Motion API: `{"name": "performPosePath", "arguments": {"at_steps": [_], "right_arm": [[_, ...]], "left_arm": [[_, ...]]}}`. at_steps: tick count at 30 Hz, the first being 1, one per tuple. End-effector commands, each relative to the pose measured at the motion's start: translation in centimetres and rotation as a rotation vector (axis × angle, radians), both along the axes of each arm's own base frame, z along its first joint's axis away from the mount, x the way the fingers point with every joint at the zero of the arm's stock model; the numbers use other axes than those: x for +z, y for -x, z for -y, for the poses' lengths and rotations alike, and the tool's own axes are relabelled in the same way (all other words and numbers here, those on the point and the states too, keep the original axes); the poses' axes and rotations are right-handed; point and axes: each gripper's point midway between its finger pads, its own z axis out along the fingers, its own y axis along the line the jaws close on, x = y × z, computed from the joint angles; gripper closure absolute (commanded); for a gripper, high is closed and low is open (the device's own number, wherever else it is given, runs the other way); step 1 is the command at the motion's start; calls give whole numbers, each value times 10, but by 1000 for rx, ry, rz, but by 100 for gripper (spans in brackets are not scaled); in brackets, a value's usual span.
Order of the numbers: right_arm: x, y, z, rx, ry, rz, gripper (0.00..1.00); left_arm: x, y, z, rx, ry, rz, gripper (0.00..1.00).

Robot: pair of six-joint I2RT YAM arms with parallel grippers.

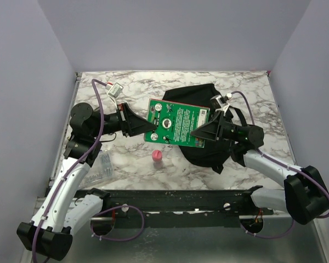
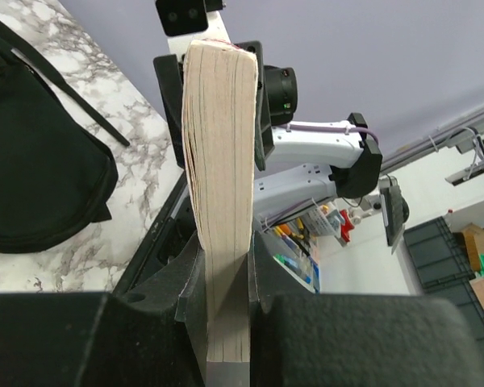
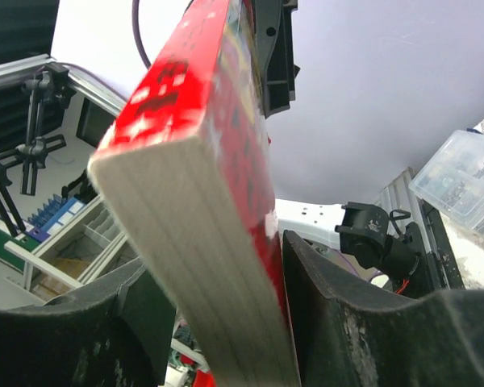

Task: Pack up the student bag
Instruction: Pick up the book from the center of the board, then place the book in the student bag.

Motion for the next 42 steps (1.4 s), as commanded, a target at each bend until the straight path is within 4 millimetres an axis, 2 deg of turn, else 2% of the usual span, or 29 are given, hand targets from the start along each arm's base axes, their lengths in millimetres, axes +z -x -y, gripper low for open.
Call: {"name": "performPosePath", "arguments": {"at_steps": [1,2,5,6,8,10,12,13,14,15,16,18,20,23,24,28,31,36,40,42], "right_arm": [[15,3,0,-4,-22,75,48],[13,1,-2,-8,-8,79,54],[12,-1,-1,-37,0,78,99],[11,-2,-1,-48,5,72,99],[8,-7,-2,-89,48,69,99],[1,-25,-4,-184,145,49,99],[-11,-53,4,-375,314,44,99],[-22,-70,16,-508,427,25,99],[-18,-87,33,-653,489,35,99],[-31,-96,52,-761,598,15,99],[-29,-107,74,-895,662,6,99],[-29,-117,118,-1114,783,0,99],[-25,-117,157,-1289,869,-6,99],[-15,-105,204,-1491,951,-22,99],[-10,-98,218,-1546,959,-23,99],[13,-72,249,-1680,894,14,99],[26,-52,261,-1717,804,37,99],[42,-22,276,-1749,698,61,99],[46,-5,288,-1769,700,53,99],[45,2,293,-1778,700,49,100]], "left_arm": [[9,9,0,-54,7,74,100],[8,8,0,-60,5,67,100],[9,4,1,-47,7,57,100],[8,2,2,-39,7,54,100],[5,-3,2,-19,6,44,89],[-2,-9,1,19,-9,42,78],[-17,-20,-3,102,-76,36,67],[-28,-31,-7,175,-137,45,61],[-41,-35,-10,229,-214,35,56],[-54,-43,-14,293,-299,61,50],[-68,-46,-16,331,-373,55,45],[-91,-46,-16,339,-443,51,39],[-110,-44,-10,322,-473,32,35],[-129,-37,11,280,-540,75,29],[-133,-36,20,258,-562,97,23],[-141,-29,70,146,-622,198,13],[-150,-25,111,56,-676,261,12],[-187,-18,177,-104,-795,320,14],[-217,-18,211,-183,-885,352,16],[-230,-20,220,-200,-917,352,17]]}}
